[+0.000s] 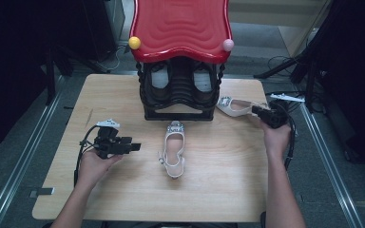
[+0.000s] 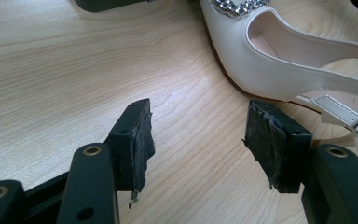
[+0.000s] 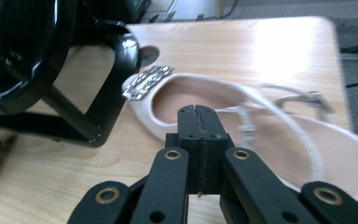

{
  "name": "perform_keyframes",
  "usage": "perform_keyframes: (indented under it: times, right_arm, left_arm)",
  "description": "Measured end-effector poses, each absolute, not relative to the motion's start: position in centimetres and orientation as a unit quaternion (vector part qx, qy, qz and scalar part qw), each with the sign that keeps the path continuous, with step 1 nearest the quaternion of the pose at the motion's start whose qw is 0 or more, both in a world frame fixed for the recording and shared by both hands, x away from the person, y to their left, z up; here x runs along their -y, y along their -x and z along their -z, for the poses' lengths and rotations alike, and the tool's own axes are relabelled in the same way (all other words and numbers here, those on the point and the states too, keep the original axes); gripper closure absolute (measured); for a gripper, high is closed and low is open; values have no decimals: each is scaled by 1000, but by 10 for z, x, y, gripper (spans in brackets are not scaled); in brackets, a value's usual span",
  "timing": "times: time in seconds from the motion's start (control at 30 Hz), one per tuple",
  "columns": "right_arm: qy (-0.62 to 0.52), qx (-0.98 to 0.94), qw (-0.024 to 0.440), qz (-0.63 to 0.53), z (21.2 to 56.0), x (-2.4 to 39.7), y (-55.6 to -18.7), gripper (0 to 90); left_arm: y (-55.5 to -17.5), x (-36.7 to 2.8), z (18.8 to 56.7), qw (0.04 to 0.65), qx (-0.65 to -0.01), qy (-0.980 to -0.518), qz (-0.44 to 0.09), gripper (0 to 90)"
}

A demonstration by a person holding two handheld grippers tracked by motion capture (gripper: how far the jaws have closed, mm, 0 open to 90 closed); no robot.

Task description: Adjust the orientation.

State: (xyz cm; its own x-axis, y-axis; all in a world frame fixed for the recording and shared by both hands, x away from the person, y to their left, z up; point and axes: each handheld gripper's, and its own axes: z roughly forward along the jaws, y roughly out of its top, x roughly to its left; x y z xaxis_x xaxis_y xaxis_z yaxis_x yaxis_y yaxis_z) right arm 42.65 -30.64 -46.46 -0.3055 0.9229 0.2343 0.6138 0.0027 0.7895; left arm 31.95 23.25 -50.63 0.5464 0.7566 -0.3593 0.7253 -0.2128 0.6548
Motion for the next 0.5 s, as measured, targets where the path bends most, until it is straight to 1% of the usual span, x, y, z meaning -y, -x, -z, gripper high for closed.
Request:
perform_keyframes:
  times: [0.13,0.5]
  right_arm:
    - [-568,-675,196,-429,460,318,-422,900]
    - [-590,-649,195,-438,466,335,-429,900]
  left_arm:
    - [-321,-233,508,404,-477,-781,-16,413]
    - [-314,-230,507,400,-471,-786,-18,413]
